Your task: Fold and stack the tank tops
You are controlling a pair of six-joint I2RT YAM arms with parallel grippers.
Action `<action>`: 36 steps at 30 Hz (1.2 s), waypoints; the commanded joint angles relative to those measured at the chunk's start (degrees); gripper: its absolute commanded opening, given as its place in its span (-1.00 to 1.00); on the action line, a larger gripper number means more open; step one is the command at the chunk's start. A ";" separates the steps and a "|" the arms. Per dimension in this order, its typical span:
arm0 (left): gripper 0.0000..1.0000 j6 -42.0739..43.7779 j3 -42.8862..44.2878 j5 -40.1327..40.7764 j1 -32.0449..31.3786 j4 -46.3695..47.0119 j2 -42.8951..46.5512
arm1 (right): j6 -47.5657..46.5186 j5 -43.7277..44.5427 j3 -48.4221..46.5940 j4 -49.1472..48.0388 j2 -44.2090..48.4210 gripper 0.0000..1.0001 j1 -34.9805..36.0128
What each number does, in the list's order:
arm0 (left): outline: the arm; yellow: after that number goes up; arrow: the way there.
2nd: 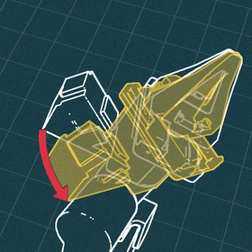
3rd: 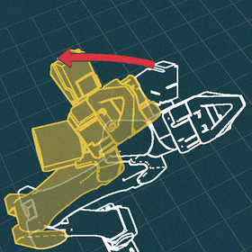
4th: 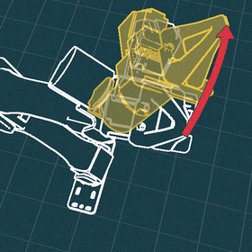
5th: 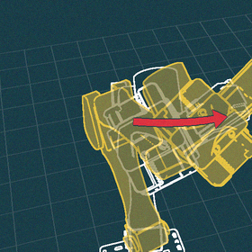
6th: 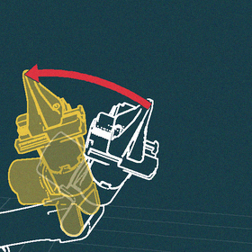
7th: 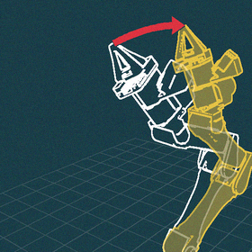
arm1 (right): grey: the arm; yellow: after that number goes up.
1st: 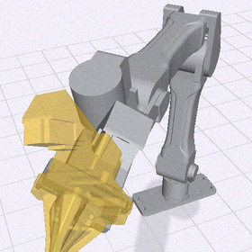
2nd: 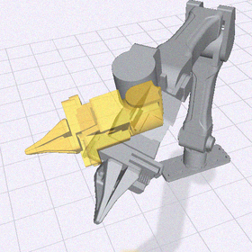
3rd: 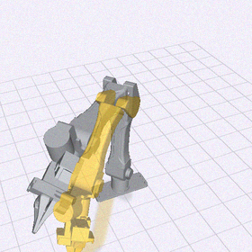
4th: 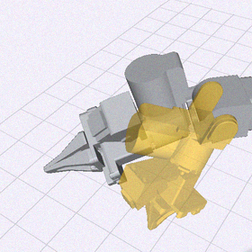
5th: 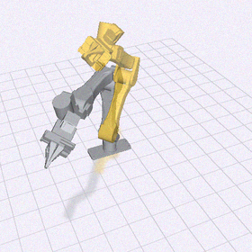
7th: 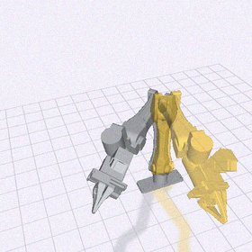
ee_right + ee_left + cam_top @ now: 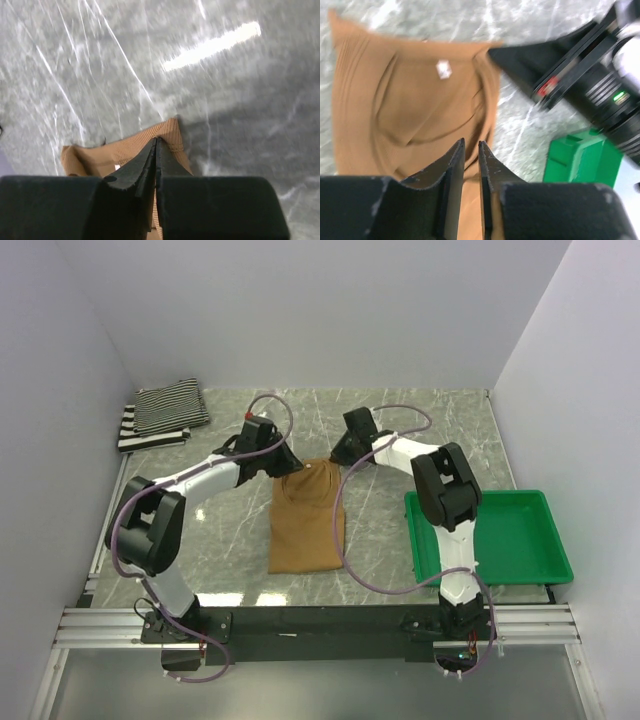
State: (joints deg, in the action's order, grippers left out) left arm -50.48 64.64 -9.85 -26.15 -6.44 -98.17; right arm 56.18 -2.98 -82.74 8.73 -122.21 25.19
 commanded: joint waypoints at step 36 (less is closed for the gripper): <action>-0.37 -1.55 -25.00 -1.23 -0.22 1.25 29.00 | -7.76 5.62 1.62 6.65 6.02 -0.68 3.02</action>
State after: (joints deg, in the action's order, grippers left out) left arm -52.38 39.57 -10.85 -26.17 -6.85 -69.12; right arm 49.32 1.69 -78.67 15.99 -115.15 27.14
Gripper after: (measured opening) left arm 0.314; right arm 0.163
